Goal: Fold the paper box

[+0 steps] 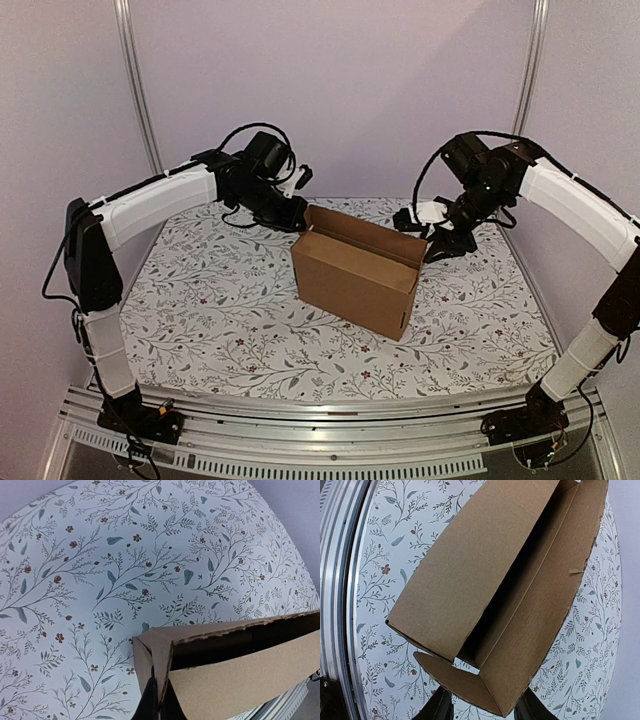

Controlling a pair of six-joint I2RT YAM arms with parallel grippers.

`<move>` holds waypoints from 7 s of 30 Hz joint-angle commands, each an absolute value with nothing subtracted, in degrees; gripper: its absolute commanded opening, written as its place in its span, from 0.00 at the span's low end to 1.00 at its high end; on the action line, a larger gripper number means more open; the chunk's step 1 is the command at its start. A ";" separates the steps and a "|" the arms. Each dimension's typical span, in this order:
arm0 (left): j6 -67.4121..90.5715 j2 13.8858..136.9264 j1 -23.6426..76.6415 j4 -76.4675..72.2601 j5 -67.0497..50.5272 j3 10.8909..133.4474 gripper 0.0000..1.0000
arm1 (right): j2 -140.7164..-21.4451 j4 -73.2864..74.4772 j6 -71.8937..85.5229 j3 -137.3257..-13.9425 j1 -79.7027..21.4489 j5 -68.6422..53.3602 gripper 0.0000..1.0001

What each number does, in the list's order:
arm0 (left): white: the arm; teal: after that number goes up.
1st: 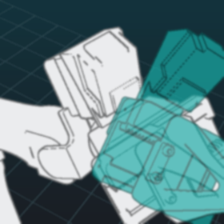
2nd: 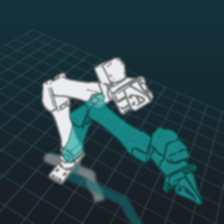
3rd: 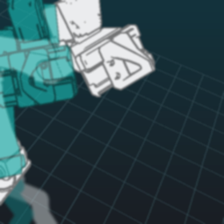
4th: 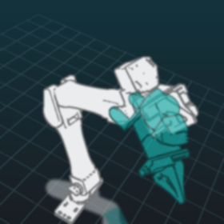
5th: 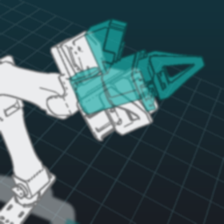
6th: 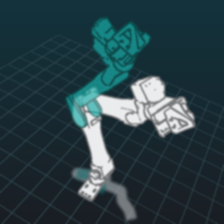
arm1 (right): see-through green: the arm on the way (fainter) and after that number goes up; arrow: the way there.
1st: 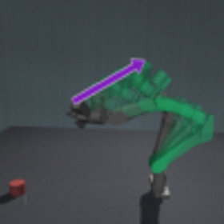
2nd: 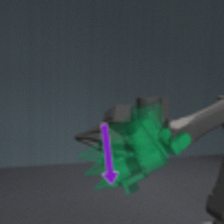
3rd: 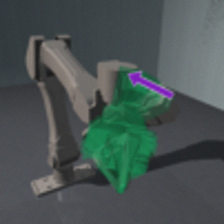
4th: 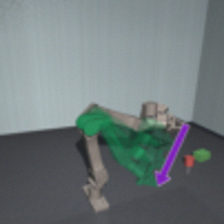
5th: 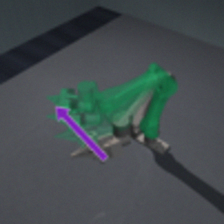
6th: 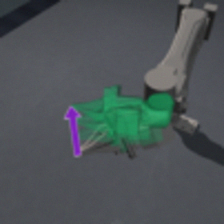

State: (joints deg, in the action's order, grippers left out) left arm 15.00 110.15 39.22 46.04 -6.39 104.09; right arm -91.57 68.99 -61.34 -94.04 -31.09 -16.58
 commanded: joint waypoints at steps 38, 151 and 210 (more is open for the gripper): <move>14.84 106.43 40.25 47.50 -5.81 95.74 0.00 | -88.27 70.10 -58.12 -92.19 -39.55 -1.88 0.38; 12.78 96.99 40.69 31.92 -5.32 80.02 0.00 | -89.42 70.44 -50.01 -93.49 -49.46 7.02 0.26; 8.74 86.19 41.00 25.71 -1.80 75.53 0.27 | -88.34 68.10 -49.92 -88.86 -56.77 19.34 0.25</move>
State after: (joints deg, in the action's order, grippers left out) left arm 9.23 90.83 40.03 25.04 -3.22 75.05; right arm -88.99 68.93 -50.00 -89.56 -56.71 19.42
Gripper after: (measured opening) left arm 0.263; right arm 0.253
